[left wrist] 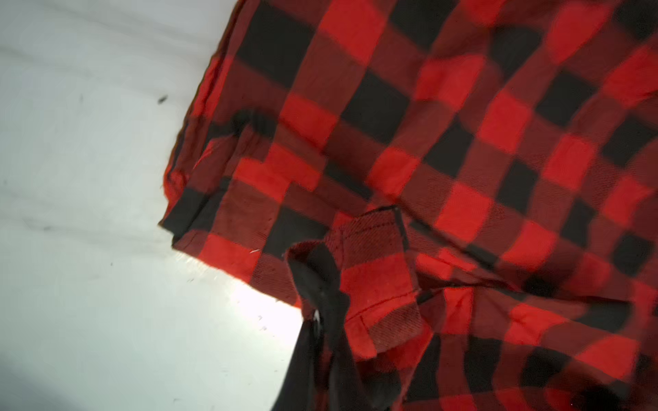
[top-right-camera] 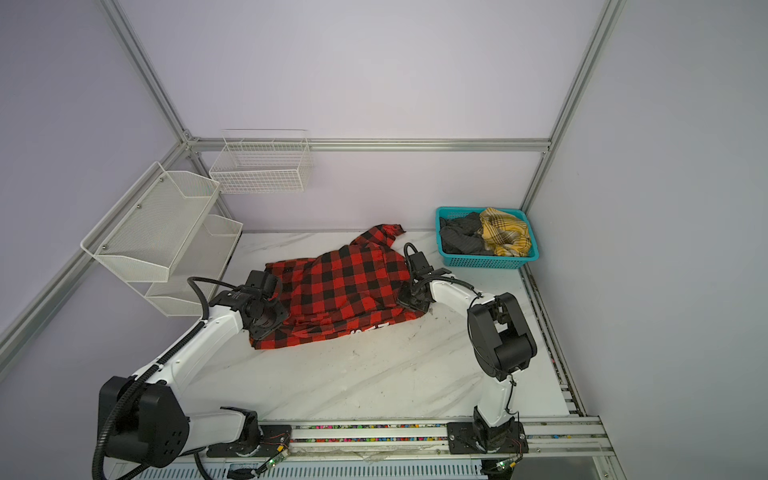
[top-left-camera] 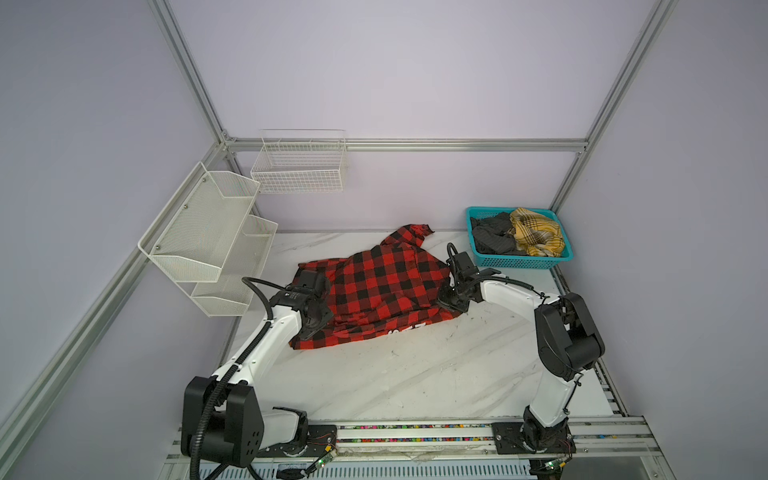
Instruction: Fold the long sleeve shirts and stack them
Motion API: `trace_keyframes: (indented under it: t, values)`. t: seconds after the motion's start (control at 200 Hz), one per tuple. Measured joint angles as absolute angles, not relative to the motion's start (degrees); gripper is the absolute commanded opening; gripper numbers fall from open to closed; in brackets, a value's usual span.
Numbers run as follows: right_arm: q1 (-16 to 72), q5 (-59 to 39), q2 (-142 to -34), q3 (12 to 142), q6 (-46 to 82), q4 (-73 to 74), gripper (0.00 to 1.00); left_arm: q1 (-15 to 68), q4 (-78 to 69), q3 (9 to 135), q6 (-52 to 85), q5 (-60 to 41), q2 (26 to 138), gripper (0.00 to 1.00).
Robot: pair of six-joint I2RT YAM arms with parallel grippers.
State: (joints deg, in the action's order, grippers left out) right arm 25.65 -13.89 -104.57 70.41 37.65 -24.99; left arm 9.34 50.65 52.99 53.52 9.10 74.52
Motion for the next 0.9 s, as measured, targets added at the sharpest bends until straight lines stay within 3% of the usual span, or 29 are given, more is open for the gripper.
trace_keyframes:
  t: [0.24,0.695,0.815,0.9]
  values:
    - [25.3,-17.1,-102.3,66.7,38.0,-21.2,0.00,7.4,49.3,52.1,54.7,9.5,75.8,0.00]
    - [24.8,-23.3,-91.9,57.5,42.3,-4.3,0.00,2.3,49.3,62.5,51.1,12.0,82.5,0.00]
    - [24.8,-24.9,-93.4,53.0,43.9,-1.2,0.45,1.5,44.6,59.5,50.0,11.9,82.7,0.00]
    - [25.1,-25.6,-94.5,51.0,44.6,-0.7,0.56,0.8,42.4,56.4,49.9,10.7,83.7,0.00]
